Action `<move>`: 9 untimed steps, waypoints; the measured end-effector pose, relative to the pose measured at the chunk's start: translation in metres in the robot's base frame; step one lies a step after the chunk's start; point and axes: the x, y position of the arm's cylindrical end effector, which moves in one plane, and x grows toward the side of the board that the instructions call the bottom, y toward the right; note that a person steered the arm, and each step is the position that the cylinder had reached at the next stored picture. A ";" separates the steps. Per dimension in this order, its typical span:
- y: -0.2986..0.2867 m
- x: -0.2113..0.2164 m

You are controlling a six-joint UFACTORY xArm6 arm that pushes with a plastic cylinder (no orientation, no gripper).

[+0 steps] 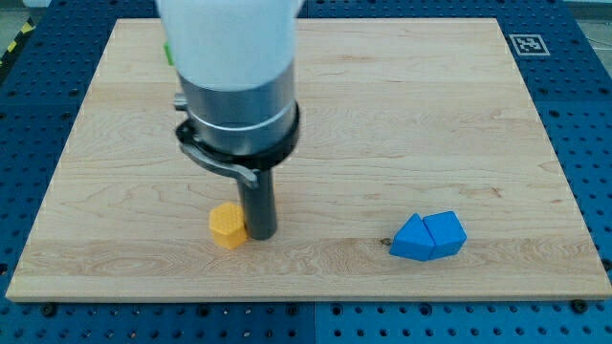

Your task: Separate the yellow hexagon from the yellow heart

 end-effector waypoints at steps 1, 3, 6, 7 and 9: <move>-0.003 0.021; -0.021 0.036; -0.053 -0.044; -0.055 -0.027; -0.106 -0.083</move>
